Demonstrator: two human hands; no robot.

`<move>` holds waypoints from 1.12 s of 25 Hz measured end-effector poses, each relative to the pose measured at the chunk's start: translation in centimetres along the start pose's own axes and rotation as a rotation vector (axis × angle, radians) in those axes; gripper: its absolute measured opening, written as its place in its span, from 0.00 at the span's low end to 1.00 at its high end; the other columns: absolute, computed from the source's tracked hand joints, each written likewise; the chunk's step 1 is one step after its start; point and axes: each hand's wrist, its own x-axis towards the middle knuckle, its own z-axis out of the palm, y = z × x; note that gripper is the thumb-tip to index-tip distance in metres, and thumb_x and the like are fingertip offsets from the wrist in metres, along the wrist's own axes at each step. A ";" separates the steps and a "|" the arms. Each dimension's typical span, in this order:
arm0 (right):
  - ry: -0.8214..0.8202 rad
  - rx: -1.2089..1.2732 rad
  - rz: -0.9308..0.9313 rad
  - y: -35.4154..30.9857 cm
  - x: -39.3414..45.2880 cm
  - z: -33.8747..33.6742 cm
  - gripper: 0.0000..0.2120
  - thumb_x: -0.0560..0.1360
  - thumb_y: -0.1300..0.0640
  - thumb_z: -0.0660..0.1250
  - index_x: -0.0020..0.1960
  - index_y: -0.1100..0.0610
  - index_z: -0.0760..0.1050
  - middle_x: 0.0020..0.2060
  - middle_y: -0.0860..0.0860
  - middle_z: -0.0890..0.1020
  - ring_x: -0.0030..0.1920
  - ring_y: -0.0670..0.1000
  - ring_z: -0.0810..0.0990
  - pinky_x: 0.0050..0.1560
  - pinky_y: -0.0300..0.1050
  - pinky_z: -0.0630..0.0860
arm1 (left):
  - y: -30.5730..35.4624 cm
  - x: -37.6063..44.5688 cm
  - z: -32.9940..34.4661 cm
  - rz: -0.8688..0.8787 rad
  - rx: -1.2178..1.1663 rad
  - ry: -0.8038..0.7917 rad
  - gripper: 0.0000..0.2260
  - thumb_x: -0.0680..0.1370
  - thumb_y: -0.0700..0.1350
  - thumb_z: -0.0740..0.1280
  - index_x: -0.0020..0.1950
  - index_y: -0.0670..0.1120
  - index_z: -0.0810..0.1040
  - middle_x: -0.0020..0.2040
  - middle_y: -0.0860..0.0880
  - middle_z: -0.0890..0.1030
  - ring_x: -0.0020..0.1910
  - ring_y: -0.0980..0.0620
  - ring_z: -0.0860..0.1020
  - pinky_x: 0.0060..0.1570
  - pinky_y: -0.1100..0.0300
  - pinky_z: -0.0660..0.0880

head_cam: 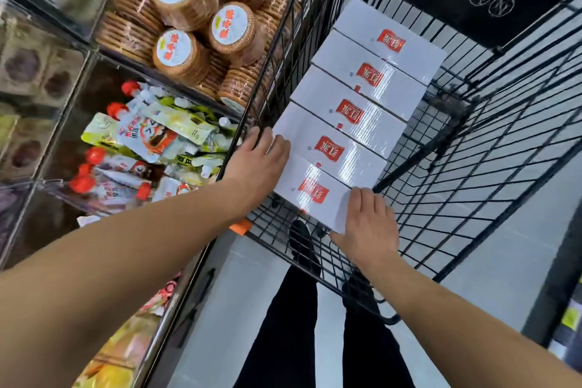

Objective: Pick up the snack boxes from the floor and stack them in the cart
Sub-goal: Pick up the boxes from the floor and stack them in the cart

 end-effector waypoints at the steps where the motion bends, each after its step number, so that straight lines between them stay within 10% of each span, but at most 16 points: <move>1: -0.008 -0.007 -0.010 0.1 -0.1 0.2 0.51 0.63 0.34 0.73 0.73 0.63 0.60 0.65 0.59 0.70 0.63 0.60 0.71 0.62 0.56 0.71 | 0.2 -0.2 0.1 0.000 -0.006 -0.026 0.27 0.78 0.41 0.50 0.76 0.39 0.48 0.74 0.41 0.58 0.75 0.37 0.53 0.74 0.42 0.47; 8: 0.022 0.123 -0.133 0.5 -0.7 -1.8 0.42 0.70 0.41 0.70 0.74 0.60 0.58 0.69 0.58 0.66 0.67 0.60 0.66 0.66 0.55 0.68 | 1.1 -3.3 -2.2 -0.083 -0.292 -0.092 0.28 0.79 0.43 0.56 0.78 0.44 0.50 0.78 0.43 0.53 0.77 0.40 0.47 0.75 0.44 0.44; 14: 0.148 0.103 -0.412 2.2 -5.2 -6.2 0.33 0.72 0.42 0.64 0.70 0.62 0.66 0.66 0.60 0.72 0.66 0.61 0.69 0.67 0.57 0.68 | 6.3 -11.6 -7.6 -0.413 -0.787 0.014 0.28 0.77 0.48 0.63 0.75 0.41 0.62 0.73 0.40 0.67 0.72 0.40 0.65 0.70 0.48 0.61; 28: -0.030 -0.493 -1.368 -3.2 -31.6 0.2 0.31 0.75 0.44 0.64 0.72 0.60 0.63 0.70 0.57 0.66 0.71 0.58 0.62 0.73 0.47 0.57 | 39.6 -43.3 -8.8 -1.555 -1.377 0.120 0.27 0.77 0.50 0.65 0.74 0.43 0.63 0.73 0.42 0.68 0.71 0.44 0.67 0.69 0.54 0.64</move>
